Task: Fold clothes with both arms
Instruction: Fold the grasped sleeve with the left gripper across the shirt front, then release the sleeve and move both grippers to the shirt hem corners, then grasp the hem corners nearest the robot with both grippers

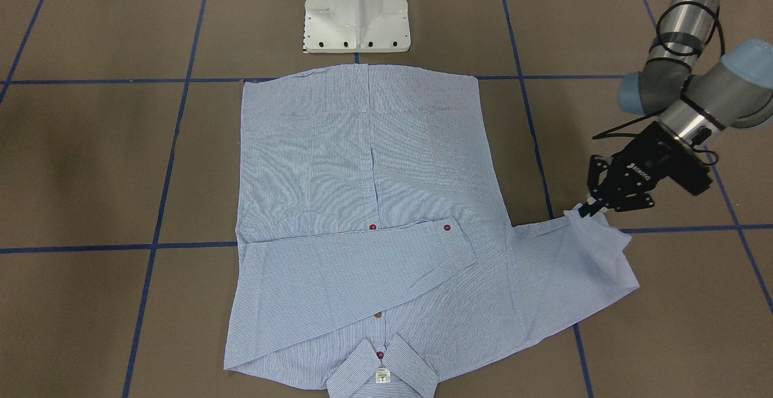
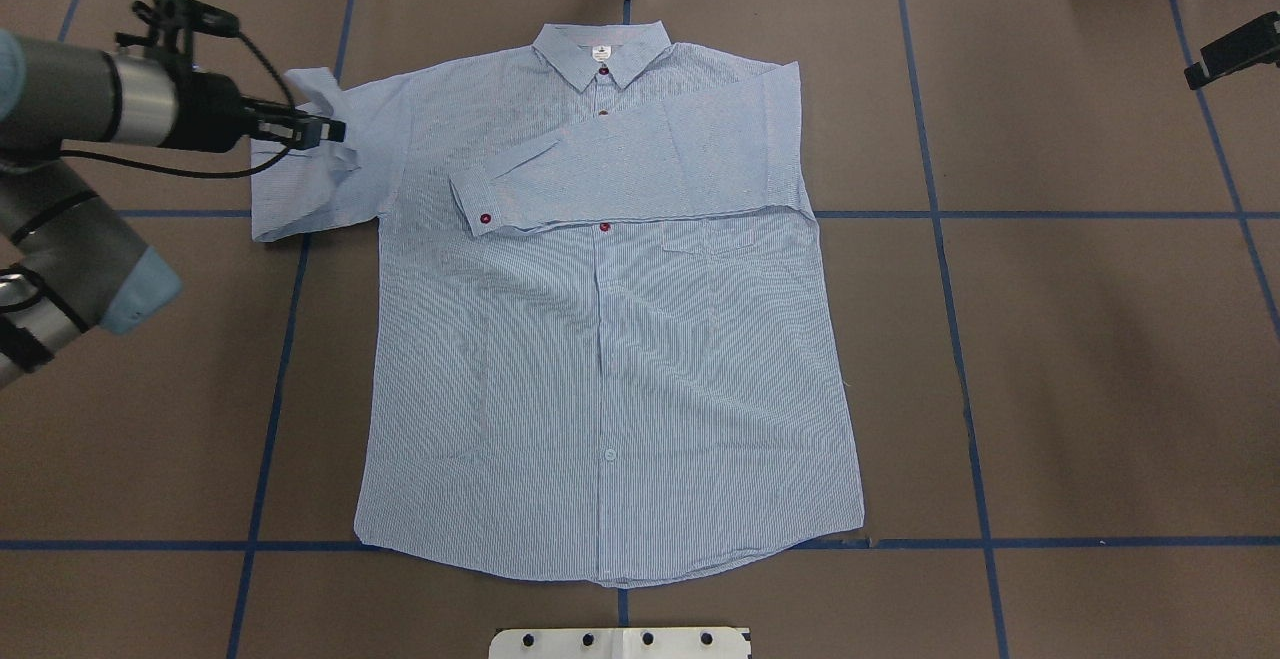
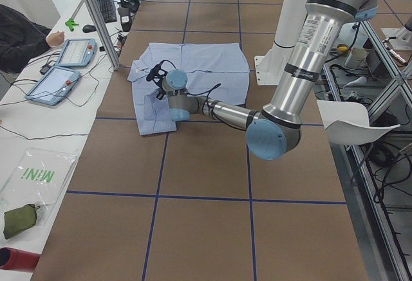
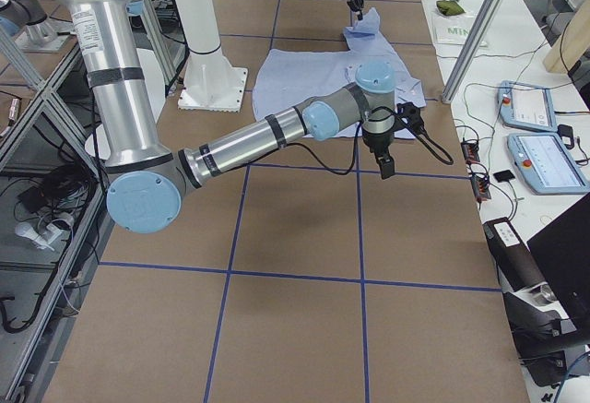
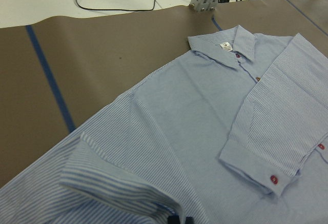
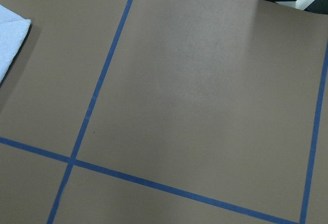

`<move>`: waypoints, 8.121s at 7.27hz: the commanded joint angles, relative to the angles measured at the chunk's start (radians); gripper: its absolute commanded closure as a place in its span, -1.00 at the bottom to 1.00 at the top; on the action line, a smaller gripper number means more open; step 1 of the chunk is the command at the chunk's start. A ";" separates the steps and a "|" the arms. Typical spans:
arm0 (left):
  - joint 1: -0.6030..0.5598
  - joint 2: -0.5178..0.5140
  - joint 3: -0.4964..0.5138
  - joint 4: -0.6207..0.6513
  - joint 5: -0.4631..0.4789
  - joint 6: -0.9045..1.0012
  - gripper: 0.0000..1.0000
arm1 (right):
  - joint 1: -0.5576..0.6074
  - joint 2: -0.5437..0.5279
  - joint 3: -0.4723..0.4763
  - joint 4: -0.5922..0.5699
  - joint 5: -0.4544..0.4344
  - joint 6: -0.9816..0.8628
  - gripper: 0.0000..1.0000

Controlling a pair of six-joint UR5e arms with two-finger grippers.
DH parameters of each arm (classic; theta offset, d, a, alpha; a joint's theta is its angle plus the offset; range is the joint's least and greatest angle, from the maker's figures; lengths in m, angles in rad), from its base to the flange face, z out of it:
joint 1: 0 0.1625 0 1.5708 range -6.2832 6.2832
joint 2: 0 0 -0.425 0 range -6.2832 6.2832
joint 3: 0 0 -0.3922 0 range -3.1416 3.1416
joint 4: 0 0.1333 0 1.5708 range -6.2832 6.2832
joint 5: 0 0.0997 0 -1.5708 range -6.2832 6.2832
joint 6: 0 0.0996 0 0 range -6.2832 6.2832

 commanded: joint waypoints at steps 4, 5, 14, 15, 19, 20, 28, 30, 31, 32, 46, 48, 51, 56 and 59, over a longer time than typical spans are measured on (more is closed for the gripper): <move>0.288 -0.313 0.010 0.252 0.259 -0.262 1.00 | 0.000 -0.006 0.003 0.002 0.000 0.009 -1.00; 0.311 -0.317 0.010 0.253 0.273 -0.264 1.00 | 0.000 -0.006 0.005 0.002 -0.002 0.025 -1.00; 0.411 -0.308 -0.204 0.632 0.418 -0.146 -1.00 | -0.050 -0.018 0.109 0.002 -0.012 0.281 -1.00; 0.414 -0.266 -0.323 0.745 0.369 -0.136 -1.00 | -0.130 -0.049 0.191 0.000 -0.068 0.378 -1.00; 0.430 0.112 -0.674 0.744 0.356 -0.126 -1.00 | -0.572 -0.178 0.497 0.000 -0.361 0.887 -1.00; 0.443 0.192 -0.713 0.735 0.387 -0.162 -1.00 | -0.741 -0.181 0.529 0.000 -0.526 1.025 -1.00; 0.732 0.429 -0.657 0.598 0.563 -0.560 -0.65 | -0.982 -0.207 0.532 0.000 -0.738 1.166 -1.00; 0.735 0.429 -0.658 0.617 0.560 -0.587 -0.54 | -0.982 -0.207 0.532 0.000 -0.738 1.166 -1.00; 0.736 0.429 -0.658 0.632 0.560 -0.645 -0.38 | -0.982 -0.207 0.532 0.000 -0.738 1.166 -1.00; 0.756 0.427 -0.658 0.647 0.560 -0.703 -0.33 | -0.982 -0.207 0.531 0.000 -0.738 1.167 -1.00; 0.772 0.441 -0.681 0.669 0.559 -0.716 1.00 | -1.003 -0.271 0.519 0.093 -0.753 1.175 -1.00; 0.772 0.441 -0.681 0.669 0.563 -0.718 1.00 | -1.061 -0.363 0.494 0.234 -0.794 1.288 -0.99; 0.769 0.440 -0.689 0.668 0.568 -0.719 1.00 | -1.236 -0.354 0.453 0.227 -0.978 1.493 -0.72; 0.770 0.441 -0.692 0.663 0.629 -0.719 1.00 | -1.310 -0.204 0.310 0.163 -1.066 1.649 -0.32; 0.770 0.441 -0.692 0.663 0.631 -0.719 1.00 | -1.330 -0.204 0.304 0.152 -1.081 1.649 -0.32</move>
